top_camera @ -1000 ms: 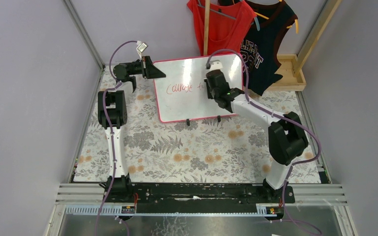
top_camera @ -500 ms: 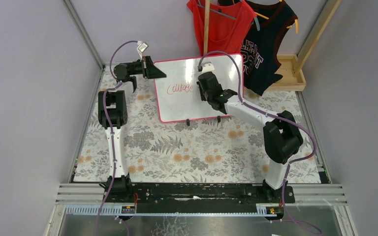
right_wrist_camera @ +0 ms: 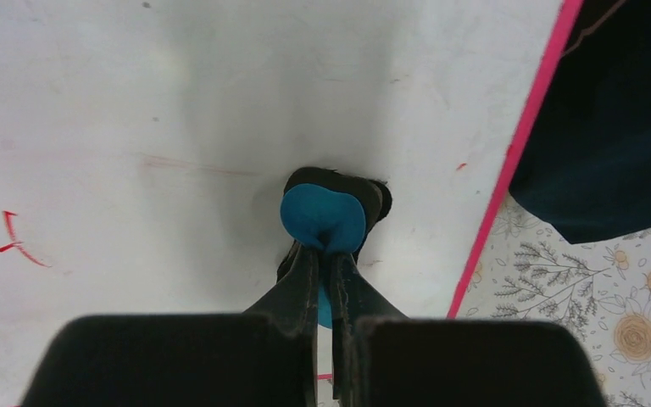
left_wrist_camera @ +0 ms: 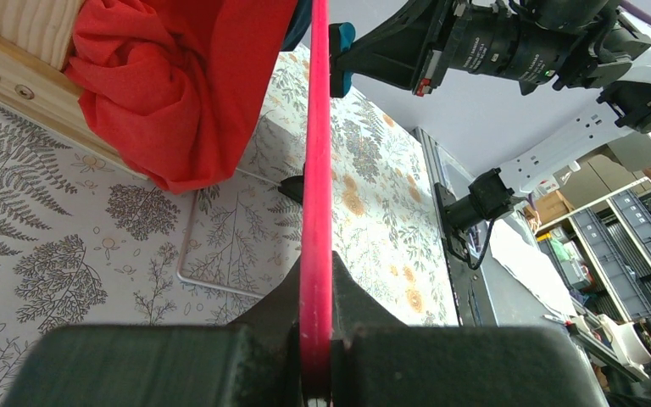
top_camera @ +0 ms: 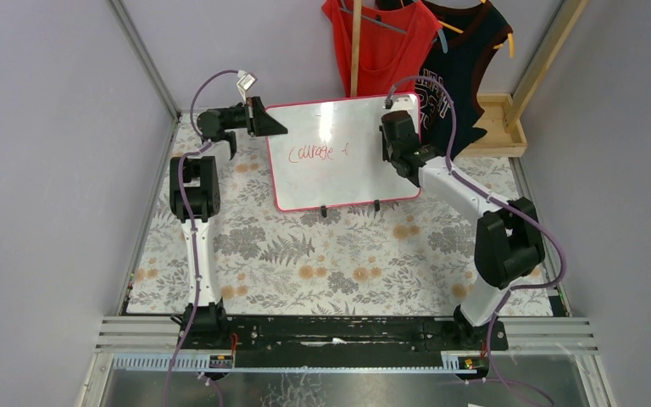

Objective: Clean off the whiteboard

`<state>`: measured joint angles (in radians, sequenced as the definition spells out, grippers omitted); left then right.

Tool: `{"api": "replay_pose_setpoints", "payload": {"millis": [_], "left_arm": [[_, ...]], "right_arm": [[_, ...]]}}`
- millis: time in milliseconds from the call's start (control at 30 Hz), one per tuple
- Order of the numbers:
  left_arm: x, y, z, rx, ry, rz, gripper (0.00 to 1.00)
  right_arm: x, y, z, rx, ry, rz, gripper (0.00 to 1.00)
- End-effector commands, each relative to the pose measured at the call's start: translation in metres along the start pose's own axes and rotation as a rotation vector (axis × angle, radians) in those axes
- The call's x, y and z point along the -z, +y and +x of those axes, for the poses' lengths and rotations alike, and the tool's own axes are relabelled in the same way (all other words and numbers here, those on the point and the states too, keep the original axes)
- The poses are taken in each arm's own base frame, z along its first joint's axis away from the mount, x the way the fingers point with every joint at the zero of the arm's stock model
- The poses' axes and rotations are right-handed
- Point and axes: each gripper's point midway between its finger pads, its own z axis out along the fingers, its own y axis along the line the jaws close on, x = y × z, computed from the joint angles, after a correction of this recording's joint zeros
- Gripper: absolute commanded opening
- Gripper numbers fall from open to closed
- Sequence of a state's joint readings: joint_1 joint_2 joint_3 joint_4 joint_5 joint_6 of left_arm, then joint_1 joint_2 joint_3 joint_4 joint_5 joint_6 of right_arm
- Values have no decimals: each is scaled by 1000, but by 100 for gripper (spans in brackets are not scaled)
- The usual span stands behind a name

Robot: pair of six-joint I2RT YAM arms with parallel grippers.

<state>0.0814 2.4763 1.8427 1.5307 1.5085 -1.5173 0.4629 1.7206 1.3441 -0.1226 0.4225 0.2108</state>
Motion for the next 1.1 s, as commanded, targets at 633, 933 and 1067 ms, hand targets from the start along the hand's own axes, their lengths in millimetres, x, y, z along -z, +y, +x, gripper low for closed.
{"api": "replay_pose_setpoints", "payload": {"millis": [633,933,1067], "left_arm": [[-18,-21,7,-34,58,35,0],[-18,-22,8,-34,66,35,0],[-17,-21,8,-33,64,34,0]], "right_arm": [[21,250,-6,151,-26,-385,0],[12,214,-5,191,-37,-247,0],[6,166,-9,156,-38,-155,0]]}}
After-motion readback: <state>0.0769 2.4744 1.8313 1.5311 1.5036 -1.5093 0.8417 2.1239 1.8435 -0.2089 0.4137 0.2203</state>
